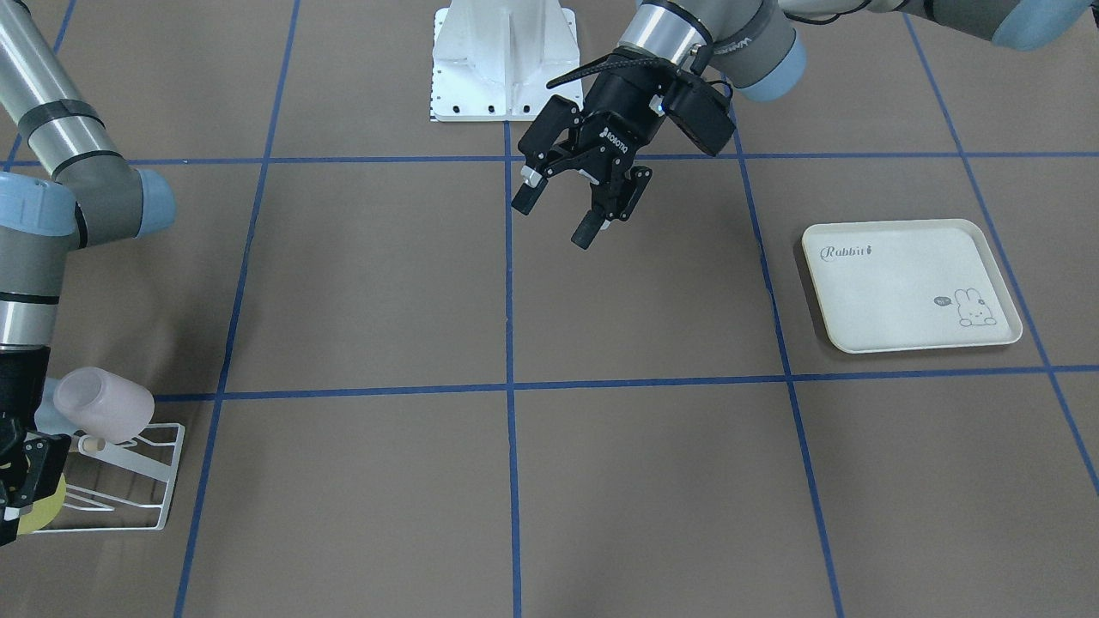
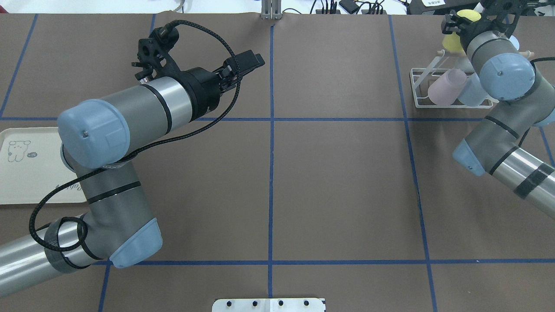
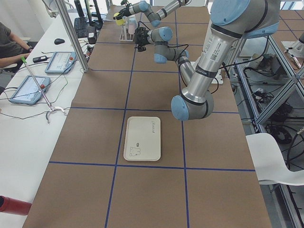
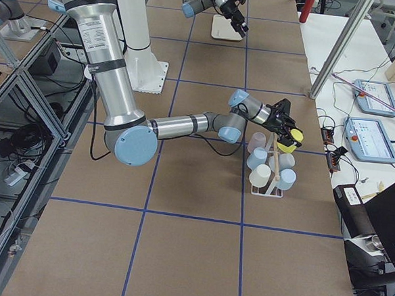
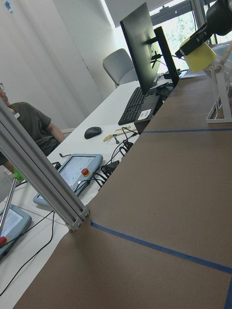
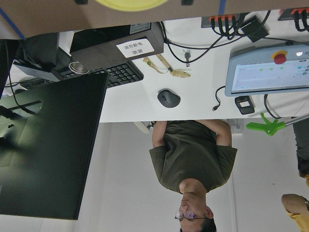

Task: Transfer IKEA cup to right arm and place on rack

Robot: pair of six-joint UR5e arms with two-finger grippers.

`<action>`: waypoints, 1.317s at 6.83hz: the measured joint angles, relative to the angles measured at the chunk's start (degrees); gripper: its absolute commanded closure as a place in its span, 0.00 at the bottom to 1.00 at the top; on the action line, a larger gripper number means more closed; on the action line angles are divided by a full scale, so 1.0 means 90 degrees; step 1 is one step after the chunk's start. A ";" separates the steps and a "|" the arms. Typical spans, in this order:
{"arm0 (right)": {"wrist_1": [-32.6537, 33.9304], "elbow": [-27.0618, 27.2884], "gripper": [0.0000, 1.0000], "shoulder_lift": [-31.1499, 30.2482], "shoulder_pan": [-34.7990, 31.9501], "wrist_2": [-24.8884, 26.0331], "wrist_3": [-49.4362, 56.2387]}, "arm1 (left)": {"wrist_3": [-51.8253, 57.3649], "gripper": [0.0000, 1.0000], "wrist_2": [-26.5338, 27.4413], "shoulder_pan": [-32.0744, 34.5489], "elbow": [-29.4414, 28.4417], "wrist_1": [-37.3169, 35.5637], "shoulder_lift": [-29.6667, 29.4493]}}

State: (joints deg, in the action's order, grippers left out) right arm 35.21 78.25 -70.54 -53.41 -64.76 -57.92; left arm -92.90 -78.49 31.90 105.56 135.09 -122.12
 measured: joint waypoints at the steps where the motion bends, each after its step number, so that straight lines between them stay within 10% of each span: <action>1: -0.0021 0.0013 1.00 -0.0022 0.0046 0.0007 0.0013 | -0.0002 0.00 0.0000 -0.0001 0.0000 0.0000 0.0012; 2: -0.0027 0.0014 1.00 -0.0029 0.0088 0.0013 0.0017 | -0.0006 0.00 0.0000 -0.0005 0.0000 0.0000 0.0030; 3: -0.0032 0.0015 0.73 -0.0030 0.0120 0.0014 0.0019 | -0.0009 0.00 0.0000 -0.0014 -0.0003 0.0000 0.0037; 4: -0.0034 0.0005 0.07 -0.0027 0.0135 0.0013 0.0018 | -0.0012 0.00 0.0000 -0.0028 -0.0012 0.0000 0.0041; 9: -0.0026 -0.0005 0.00 0.0028 0.0071 -0.0296 0.0048 | -0.0011 0.00 0.0002 -0.0045 -0.0049 0.0013 0.0036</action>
State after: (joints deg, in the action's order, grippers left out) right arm 34.98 78.21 -70.29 -52.78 -67.42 -57.49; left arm -93.00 -78.47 31.50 105.12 135.21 -121.79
